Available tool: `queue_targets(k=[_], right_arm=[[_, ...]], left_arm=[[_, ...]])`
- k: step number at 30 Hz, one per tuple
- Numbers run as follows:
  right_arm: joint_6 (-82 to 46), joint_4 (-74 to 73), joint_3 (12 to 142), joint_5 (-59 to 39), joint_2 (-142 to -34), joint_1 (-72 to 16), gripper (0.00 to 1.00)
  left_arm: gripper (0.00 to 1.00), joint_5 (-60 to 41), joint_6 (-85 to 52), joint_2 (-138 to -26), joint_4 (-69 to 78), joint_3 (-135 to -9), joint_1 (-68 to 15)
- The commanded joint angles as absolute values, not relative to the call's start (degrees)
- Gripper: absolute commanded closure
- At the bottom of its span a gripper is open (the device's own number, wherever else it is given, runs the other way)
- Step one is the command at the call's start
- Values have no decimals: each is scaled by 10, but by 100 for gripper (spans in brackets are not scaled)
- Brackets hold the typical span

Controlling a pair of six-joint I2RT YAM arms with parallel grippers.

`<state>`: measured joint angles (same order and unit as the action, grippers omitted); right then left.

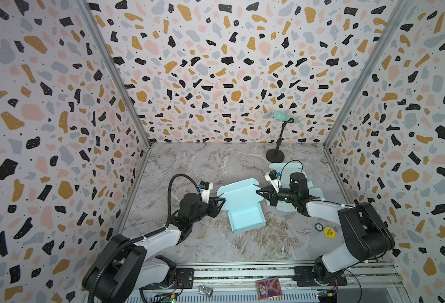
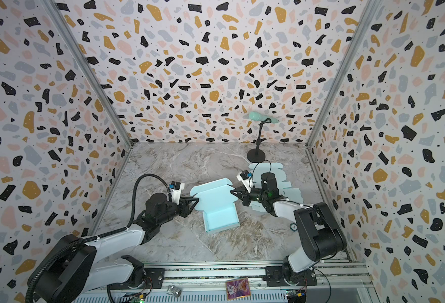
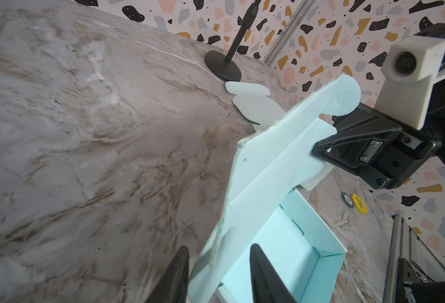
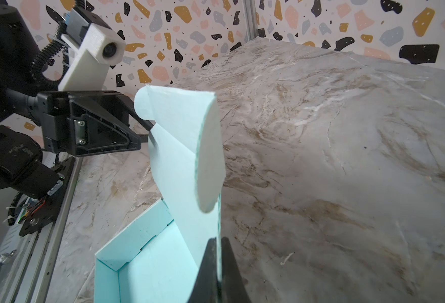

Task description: Fold the paper box

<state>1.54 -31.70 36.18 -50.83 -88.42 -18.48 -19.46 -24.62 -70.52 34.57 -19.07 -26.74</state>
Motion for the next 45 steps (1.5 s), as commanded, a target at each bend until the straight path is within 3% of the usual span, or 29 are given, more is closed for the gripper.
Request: queue_targets(k=[1,7,15,30,45], right_arm=[[8,-326,355,-503,-859,-183,95],[2,-324,355,-498,-854,-185,95],[45,-244,383,-456,-837,-215,87],[58,-204,396,-400,-797,-215,86],[70,-177,398,-385,-798,-214,91]], left_arm=[[68,-187,-231,-700,348,-188,-270],[84,-188,-227,-702,343,-193,-274],[96,-178,-213,-697,322,-201,-283],[98,-156,-197,-689,298,-206,-301],[98,-144,-193,-680,289,-209,-301]])
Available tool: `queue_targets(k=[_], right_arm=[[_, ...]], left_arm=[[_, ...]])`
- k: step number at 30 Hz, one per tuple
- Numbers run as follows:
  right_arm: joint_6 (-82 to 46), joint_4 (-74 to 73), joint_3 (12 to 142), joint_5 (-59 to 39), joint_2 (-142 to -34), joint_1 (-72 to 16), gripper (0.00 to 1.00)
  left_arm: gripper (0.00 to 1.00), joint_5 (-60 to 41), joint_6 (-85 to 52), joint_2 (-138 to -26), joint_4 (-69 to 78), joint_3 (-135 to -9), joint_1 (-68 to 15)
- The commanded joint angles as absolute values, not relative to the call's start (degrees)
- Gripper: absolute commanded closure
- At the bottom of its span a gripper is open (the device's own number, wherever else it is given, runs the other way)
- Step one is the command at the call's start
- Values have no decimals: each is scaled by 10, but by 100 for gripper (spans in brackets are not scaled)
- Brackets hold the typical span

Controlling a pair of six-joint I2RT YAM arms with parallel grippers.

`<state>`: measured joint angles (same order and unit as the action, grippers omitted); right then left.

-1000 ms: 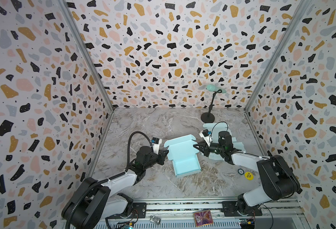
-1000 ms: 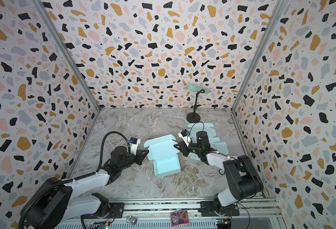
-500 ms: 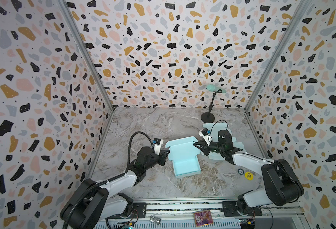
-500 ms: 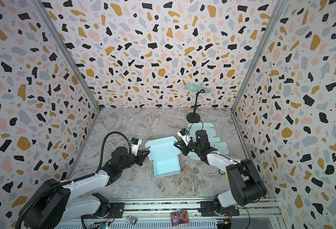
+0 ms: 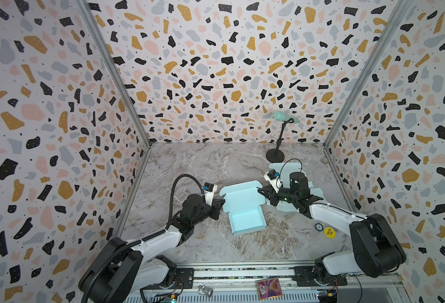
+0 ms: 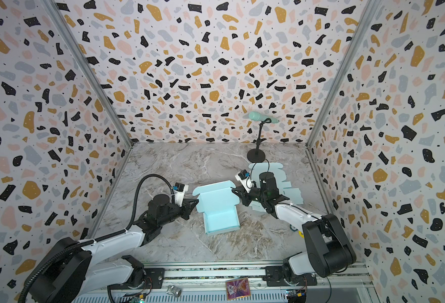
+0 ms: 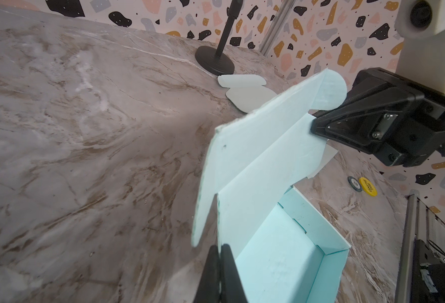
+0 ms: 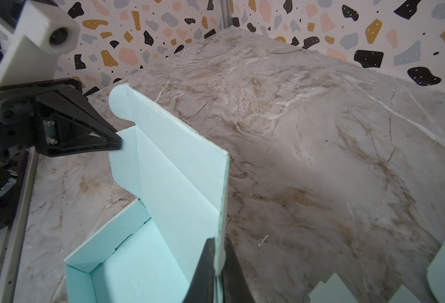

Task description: Fold the paper box

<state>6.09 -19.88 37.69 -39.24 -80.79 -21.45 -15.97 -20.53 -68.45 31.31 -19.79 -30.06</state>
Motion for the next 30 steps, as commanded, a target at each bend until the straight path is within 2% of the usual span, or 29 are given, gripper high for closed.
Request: queue_targets(k=[1,5,14,23,30], right_arm=[[70,-175,400,-384,-798,-215,92],[74,-164,406,-371,-797,-220,93],[37,-189,452,-266,-810,-278,95],[-47,-256,522,-175,-908,-332,92],[-83,-330,523,-203,-949,-336,86]], left_arm=[[98,-143,-192,-679,288,-210,-301],[99,-135,-191,-672,283,-211,-301],[99,-86,-189,-646,247,-265,-301],[100,-8,-191,-714,297,-314,-302],[100,22,-203,-748,382,-293,-307]])
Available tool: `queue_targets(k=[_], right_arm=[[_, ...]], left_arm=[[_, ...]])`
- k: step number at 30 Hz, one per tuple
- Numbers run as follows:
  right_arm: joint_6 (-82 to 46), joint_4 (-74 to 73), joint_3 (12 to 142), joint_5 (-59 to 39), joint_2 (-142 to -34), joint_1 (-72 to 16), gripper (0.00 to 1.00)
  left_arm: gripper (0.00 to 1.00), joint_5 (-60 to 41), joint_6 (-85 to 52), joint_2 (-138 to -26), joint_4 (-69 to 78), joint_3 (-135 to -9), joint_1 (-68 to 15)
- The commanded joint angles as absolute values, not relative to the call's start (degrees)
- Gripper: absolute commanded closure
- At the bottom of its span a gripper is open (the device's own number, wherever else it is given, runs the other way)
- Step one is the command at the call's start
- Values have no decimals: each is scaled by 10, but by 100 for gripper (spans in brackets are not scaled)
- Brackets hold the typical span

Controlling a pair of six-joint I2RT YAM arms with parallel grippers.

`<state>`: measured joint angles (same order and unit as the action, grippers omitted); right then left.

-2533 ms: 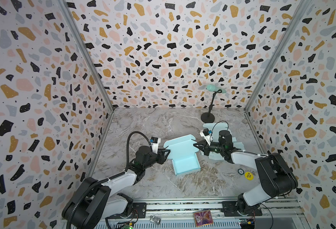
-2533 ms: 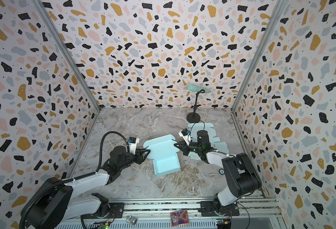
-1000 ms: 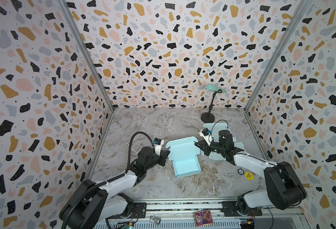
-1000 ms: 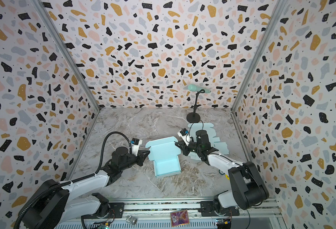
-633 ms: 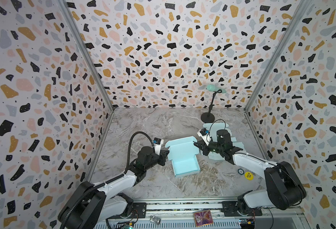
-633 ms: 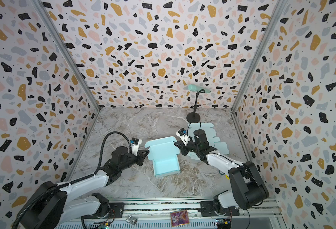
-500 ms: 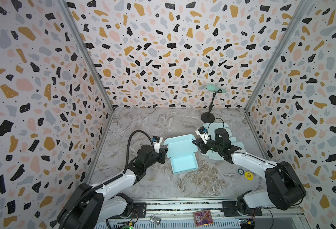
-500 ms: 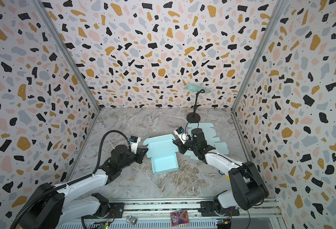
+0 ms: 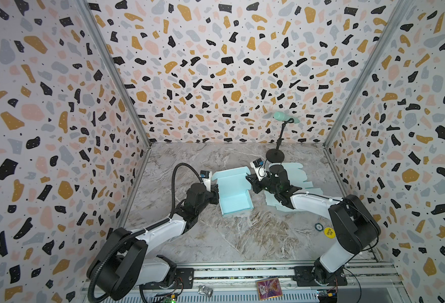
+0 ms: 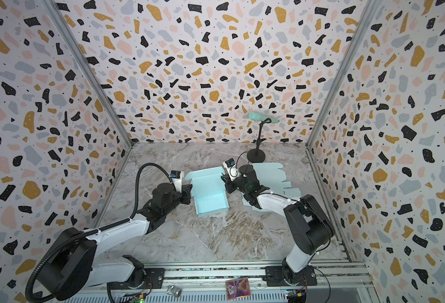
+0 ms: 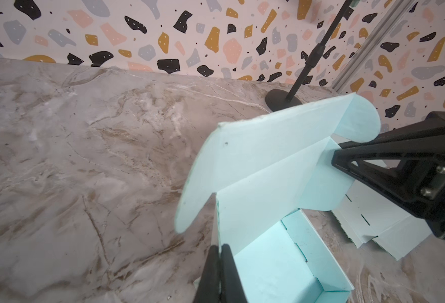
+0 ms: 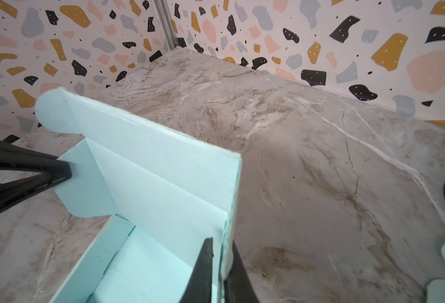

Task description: Fold the paper box

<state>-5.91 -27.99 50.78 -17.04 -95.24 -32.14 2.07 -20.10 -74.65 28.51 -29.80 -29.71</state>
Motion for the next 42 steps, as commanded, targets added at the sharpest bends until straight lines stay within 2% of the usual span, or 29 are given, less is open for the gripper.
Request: queue_targets(k=[1,10,22,34,42], right_arm=[[-83,-330,526,-211,-953,-338,86],[-118,-357,518,-221,-968,-359,83],[-106,-376,453,-133,-934,-412,76],[-116,-396,406,-93,-917,-451,76],[-120,-390,390,-73,-904,-477,76]], left_arm=[[100,24,-203,-752,391,-291,-310],[100,75,-185,-763,424,-264,-343],[99,116,-204,-752,503,-204,-366],[99,188,-220,-760,606,-121,-417],[99,226,-211,-733,611,-83,-452]])
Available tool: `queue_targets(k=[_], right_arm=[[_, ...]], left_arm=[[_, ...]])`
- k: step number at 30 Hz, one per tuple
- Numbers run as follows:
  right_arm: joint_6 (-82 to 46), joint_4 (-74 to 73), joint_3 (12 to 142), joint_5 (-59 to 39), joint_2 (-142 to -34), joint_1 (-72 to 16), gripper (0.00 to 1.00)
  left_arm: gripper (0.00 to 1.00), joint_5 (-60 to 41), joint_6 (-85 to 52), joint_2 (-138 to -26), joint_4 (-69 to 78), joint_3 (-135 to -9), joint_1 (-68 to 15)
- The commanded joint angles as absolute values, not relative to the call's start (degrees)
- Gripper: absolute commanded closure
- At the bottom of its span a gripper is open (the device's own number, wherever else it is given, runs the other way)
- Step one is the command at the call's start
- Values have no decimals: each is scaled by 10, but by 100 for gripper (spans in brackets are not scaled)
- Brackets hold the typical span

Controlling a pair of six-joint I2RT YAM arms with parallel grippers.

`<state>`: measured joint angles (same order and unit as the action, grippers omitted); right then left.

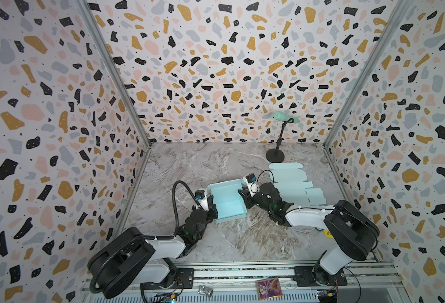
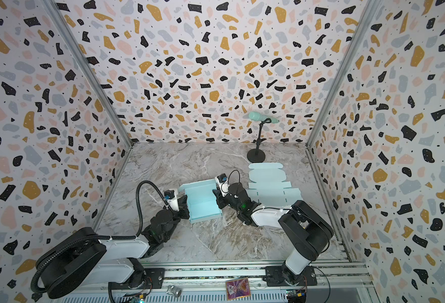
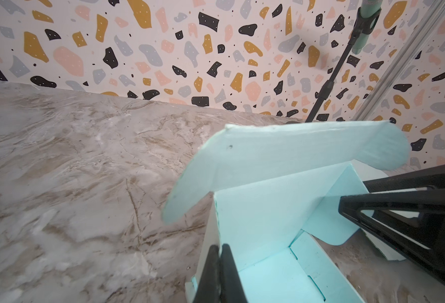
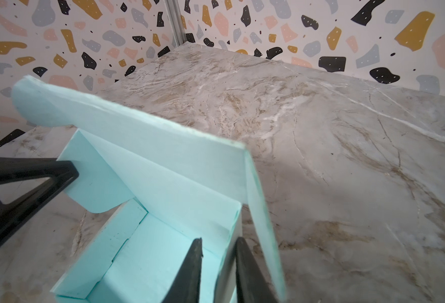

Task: Fold the paper box
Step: 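Slide the box toward the robot with both grippers, lowering the lid partly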

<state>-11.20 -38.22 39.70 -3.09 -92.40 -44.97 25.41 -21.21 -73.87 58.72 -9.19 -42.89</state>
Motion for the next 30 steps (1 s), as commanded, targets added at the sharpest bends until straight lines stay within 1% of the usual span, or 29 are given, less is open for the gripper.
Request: queue_targets(k=[1,7,22,30], right_arm=[[-122,-390,388,-71,-902,-479,76],[-124,-405,362,-52,-896,-496,75],[-129,-453,304,-10,-884,-539,75],[-133,-483,263,3,-869,-551,75]], left_arm=[[99,230,-211,-731,615,-78,-456],[99,244,-209,-734,638,-60,-480],[99,337,-193,-775,703,-12,-563],[99,364,-199,-799,726,8,-576]])
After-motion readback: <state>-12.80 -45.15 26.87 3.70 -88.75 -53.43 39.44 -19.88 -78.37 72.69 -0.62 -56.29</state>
